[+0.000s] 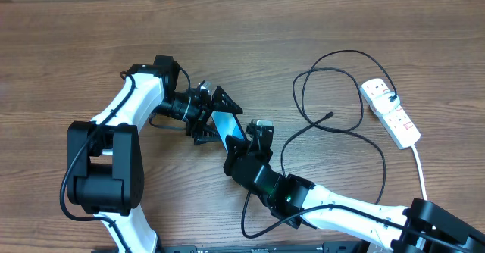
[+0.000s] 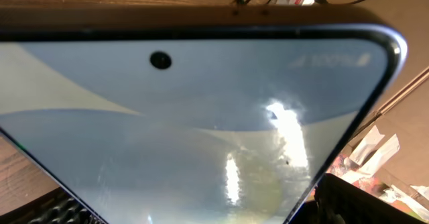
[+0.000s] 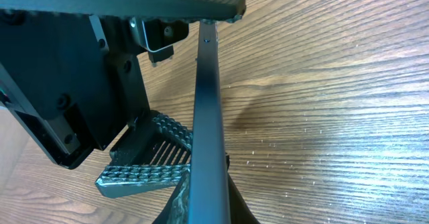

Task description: Plug charger to phone and switch on socket

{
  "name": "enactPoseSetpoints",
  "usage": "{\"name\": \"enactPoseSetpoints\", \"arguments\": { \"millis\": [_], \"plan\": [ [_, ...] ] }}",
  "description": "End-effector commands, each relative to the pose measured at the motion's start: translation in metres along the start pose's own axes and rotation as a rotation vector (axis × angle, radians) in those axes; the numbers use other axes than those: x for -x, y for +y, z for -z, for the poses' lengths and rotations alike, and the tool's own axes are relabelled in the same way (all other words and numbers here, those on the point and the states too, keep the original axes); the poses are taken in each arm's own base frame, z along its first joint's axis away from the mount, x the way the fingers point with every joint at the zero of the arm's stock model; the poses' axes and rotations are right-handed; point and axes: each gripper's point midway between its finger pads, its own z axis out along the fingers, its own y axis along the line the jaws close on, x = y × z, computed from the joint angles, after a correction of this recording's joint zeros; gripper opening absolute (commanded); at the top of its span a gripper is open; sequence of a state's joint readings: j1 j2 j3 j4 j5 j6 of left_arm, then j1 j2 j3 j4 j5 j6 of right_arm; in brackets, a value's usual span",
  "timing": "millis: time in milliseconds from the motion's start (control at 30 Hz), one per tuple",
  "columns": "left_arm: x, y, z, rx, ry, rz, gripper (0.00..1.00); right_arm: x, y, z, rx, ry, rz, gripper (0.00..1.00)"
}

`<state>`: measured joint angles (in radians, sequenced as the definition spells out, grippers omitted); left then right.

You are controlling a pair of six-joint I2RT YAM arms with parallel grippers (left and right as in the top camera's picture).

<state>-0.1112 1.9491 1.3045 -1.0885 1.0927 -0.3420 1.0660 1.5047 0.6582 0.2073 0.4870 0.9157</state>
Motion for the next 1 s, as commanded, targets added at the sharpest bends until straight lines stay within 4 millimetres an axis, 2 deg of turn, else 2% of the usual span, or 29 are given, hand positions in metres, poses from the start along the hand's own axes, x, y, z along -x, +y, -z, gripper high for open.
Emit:
{"name": "enactPoseSetpoints", "arguments": {
  "millis": [0,100,200,300,400,500,600,700,767,833,900,967],
  "plan": [
    [0.004,-0.016,0.002,-0.063,0.001,-0.044,1.0,0.015,0.002,-0.001,0.004,-0.037,-0.02,0.05],
    [0.018,-0.023,0.013,-0.08,-0.051,-0.109,1.0,0.028,-0.007,-0.002,-0.022,-0.056,-0.037,0.04],
    [0.031,-0.024,0.034,-0.009,-0.128,-0.166,1.0,0.048,-0.023,0.002,-0.066,-0.082,-0.063,0.04],
    [0.034,-0.024,0.065,0.114,-0.21,-0.21,1.0,0.07,-0.042,0.011,-0.116,-0.11,-0.121,0.04],
    [0.026,-0.032,0.105,0.227,-0.307,-0.276,1.0,0.088,-0.065,0.025,-0.179,-0.13,-0.224,0.04],
    [0.004,-0.045,0.148,0.297,-0.43,-0.344,1.0,0.094,-0.091,0.038,-0.252,-0.112,-0.331,0.04],
    [-0.038,-0.062,0.185,0.302,-0.558,-0.437,1.0,0.091,-0.111,0.046,-0.307,-0.084,-0.451,0.03],
    [-0.082,-0.068,0.218,0.319,-0.715,-0.5,1.0,0.087,-0.112,0.046,-0.293,-0.04,-0.516,0.04],
    [-0.105,-0.061,0.237,0.331,-0.831,-0.494,0.99,0.085,-0.103,0.043,-0.25,-0.01,-0.531,0.04],
    [-0.121,-0.044,0.246,0.317,-0.922,-0.455,1.0,0.084,-0.094,0.041,-0.211,0.017,-0.539,0.04],
    [-0.128,-0.026,0.246,0.261,-0.978,-0.413,0.99,0.081,-0.092,0.041,-0.205,0.036,-0.541,0.04],
    [-0.127,-0.008,0.236,0.14,-0.998,-0.383,1.0,0.078,-0.092,0.041,-0.203,0.049,-0.541,0.04]
  ]
}}
